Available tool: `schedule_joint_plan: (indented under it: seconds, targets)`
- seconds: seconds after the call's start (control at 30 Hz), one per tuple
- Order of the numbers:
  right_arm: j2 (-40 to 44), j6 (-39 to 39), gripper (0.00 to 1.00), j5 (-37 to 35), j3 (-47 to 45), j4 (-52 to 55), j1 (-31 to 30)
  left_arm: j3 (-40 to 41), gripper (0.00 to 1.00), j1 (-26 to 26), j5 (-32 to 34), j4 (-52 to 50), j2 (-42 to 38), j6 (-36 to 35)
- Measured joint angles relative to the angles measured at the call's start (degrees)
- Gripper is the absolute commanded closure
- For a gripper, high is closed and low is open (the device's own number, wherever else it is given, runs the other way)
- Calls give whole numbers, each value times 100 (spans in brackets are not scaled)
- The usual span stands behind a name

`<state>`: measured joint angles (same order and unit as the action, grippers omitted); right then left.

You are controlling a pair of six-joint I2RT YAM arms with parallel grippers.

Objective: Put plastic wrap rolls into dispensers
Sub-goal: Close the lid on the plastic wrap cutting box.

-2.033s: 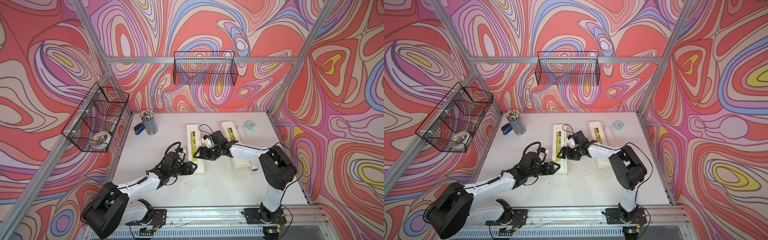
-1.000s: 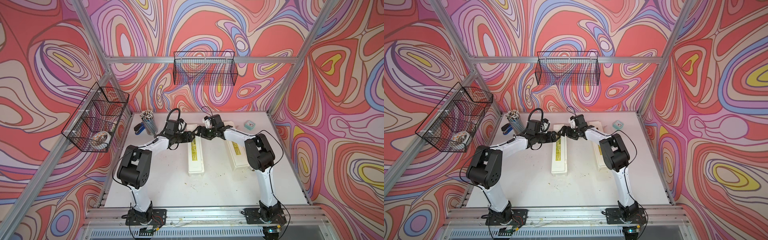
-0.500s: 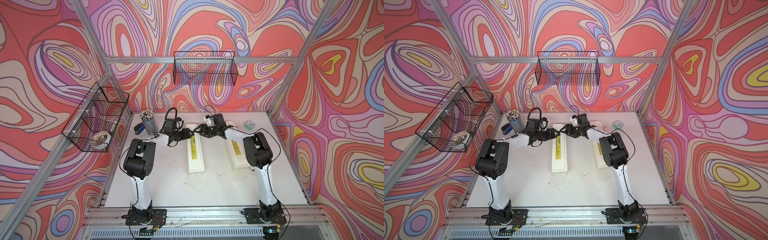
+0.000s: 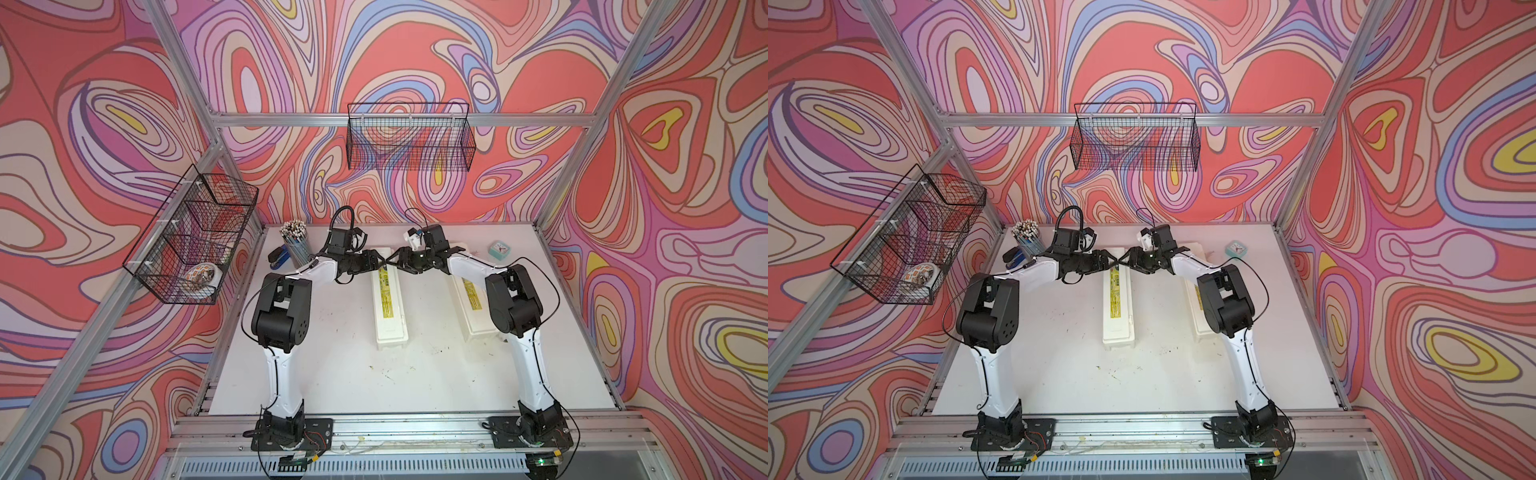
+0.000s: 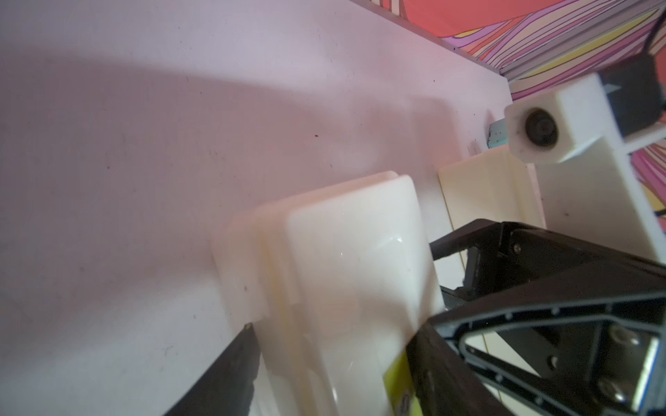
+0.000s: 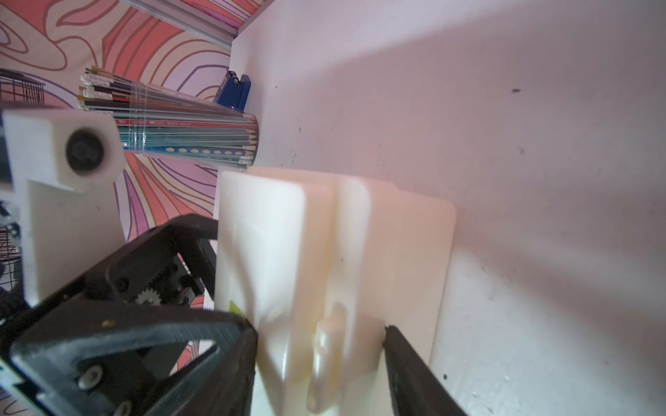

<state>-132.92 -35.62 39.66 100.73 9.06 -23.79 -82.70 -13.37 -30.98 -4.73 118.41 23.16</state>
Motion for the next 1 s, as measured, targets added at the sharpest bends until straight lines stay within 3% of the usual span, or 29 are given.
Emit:
schedule_joint_plan:
  seconds: [0.3, 0.4, 0.57, 0.8, 1.0]
  targets:
    - [-81, 127, 43, -125, 251, 402, -52, 780, 53, 127, -267, 1060, -131, 601]
    - [-153, 256, 28, -210, 503, 737, -63, 870, 40, 153, -260, 1235, -177, 776]
    - [-39, 461, 15, -804, 595, 1158, -223, 1001, 24, 68, 129, 1198, -374, 737]
    - [647, 538, 12, -2269, 590, 1928, -426, 999, 16, -2, 667, 258, -1071, 380]
    - [1117, 496, 11, -3394, 811, 2616, -1034, 1141, 15, 337, 879, -17, -2144, 247]
